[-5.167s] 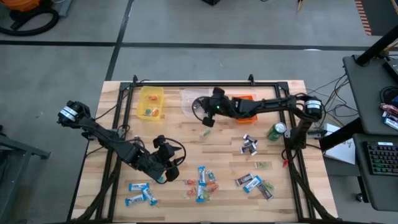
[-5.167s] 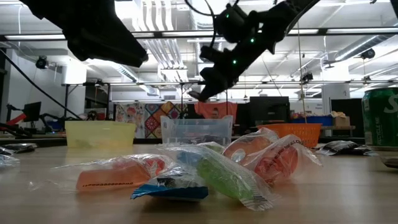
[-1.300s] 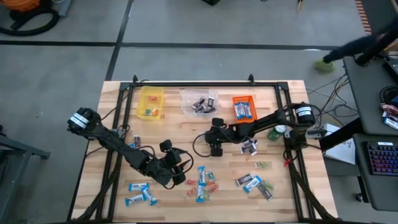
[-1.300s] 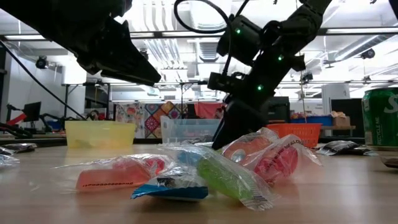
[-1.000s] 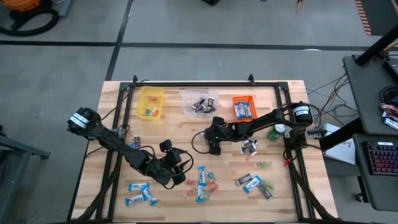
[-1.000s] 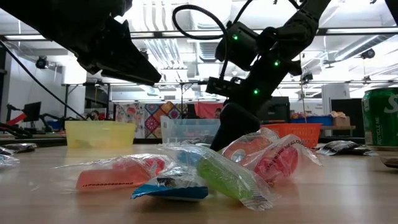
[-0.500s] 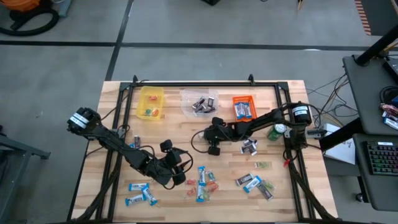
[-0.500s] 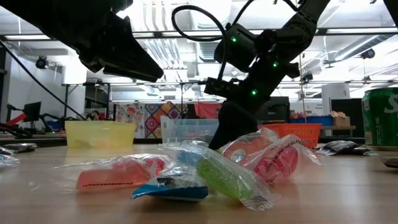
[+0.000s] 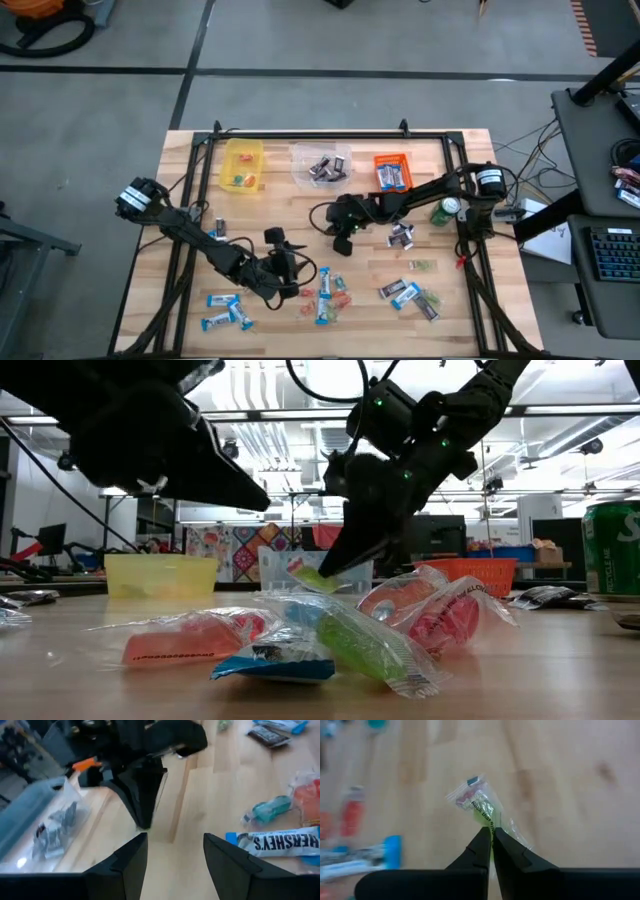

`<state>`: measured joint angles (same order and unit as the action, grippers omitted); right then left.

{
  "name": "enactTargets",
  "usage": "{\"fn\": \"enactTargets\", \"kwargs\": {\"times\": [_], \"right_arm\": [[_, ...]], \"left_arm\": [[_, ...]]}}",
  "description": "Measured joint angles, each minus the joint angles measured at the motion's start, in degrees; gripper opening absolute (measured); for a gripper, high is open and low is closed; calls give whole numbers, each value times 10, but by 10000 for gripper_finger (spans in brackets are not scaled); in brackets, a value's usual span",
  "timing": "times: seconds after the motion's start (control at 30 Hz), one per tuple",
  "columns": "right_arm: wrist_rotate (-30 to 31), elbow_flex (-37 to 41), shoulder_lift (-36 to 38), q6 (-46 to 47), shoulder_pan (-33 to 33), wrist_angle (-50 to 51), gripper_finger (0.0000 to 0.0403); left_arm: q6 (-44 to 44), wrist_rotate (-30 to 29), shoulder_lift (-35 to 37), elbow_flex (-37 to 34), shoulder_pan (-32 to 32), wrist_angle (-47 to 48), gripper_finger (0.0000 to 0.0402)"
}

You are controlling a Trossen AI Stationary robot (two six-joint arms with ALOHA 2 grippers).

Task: Organize candy in baskets
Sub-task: Put the green gummy into the yellow bin

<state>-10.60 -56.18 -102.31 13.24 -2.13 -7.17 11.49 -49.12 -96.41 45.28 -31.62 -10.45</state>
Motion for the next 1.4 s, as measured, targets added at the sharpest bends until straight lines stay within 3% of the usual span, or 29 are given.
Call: {"fn": "enactTargets", "kwargs": {"times": [0.3,0.6,0.77,0.9,1.13,1.27,1.4], "right_arm": [[-108,0,0,61,1,-39,9],[-139,-1,1,62,8,-43,9],[-144,-1,1,62,9,-47,9],[-145,-2,1,56,11,-56,9],[-145,-2,1,59,11,-56,11],[-149,-2,6,58,11,-56,38],[-149,-2,15,58,8,-54,92]], "left_arm": [[-37,1,-46,0,24,-43,176],[-39,1,-65,0,44,-77,176],[-45,34,-66,0,54,-101,173],[-50,64,-66,0,59,-111,140],[-47,66,-66,0,59,-110,13],[-39,67,-65,0,59,-110,10],[-37,83,-47,0,59,-103,3]]}}
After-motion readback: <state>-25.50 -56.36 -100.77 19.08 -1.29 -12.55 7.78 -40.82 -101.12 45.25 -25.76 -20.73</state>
